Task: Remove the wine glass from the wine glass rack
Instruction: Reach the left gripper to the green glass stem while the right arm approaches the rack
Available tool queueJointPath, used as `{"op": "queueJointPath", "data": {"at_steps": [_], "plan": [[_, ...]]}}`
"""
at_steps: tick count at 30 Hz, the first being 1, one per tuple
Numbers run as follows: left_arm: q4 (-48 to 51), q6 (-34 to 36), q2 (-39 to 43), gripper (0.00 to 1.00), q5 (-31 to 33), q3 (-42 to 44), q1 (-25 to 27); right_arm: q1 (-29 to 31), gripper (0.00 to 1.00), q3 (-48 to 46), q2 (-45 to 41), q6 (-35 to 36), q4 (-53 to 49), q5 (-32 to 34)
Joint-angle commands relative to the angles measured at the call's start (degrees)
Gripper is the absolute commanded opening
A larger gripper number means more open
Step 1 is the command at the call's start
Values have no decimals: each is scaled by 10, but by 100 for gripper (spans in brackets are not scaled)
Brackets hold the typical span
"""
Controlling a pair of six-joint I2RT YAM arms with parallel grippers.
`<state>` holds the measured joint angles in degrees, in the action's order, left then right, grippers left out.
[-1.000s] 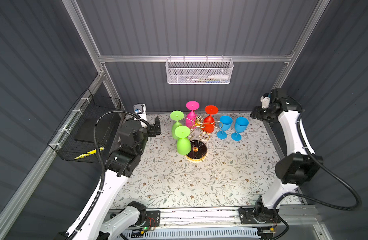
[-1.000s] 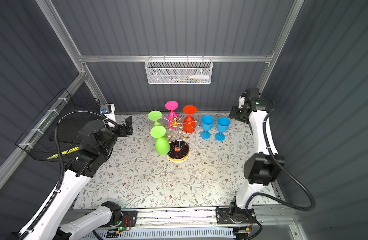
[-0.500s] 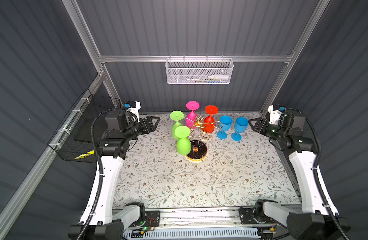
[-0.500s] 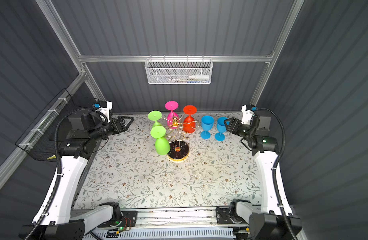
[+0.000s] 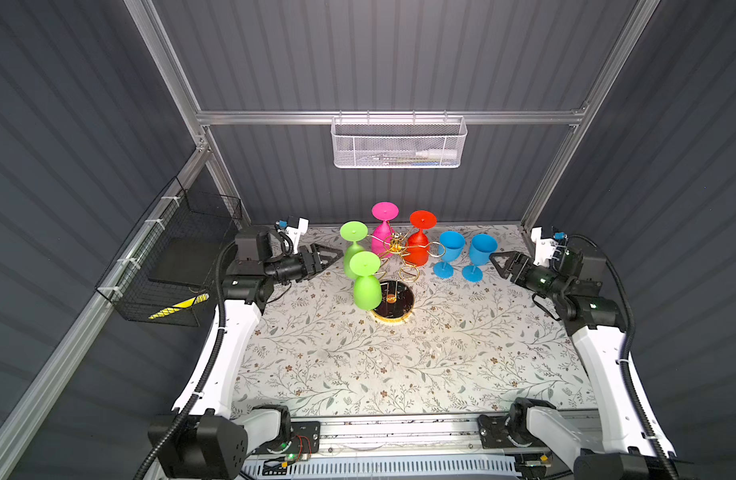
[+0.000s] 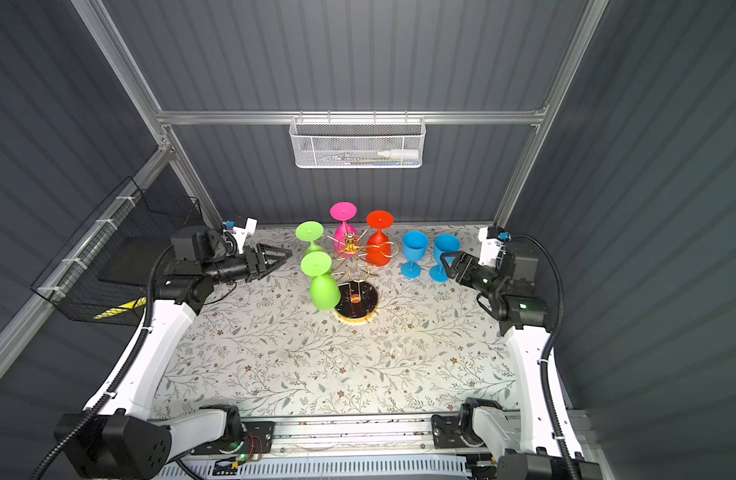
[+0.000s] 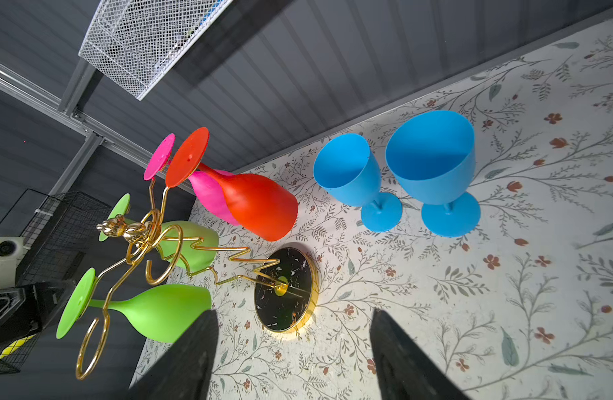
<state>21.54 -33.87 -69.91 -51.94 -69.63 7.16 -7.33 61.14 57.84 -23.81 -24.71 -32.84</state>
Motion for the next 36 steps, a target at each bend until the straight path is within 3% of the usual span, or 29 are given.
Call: {"op": "queueJointPath", "data": {"at_steps": [1,23,36], "plan": [[-3,-3,-17,63,-4,-11,38,1,72,4,0,0,18,-22],[-20,-2,-46,59,26,-6,66,2,77,1,-18,-14,21,-41],[-21,-1,-55,42,27,-8,68,2,82,-8,-26,-15,22,-38]]}}
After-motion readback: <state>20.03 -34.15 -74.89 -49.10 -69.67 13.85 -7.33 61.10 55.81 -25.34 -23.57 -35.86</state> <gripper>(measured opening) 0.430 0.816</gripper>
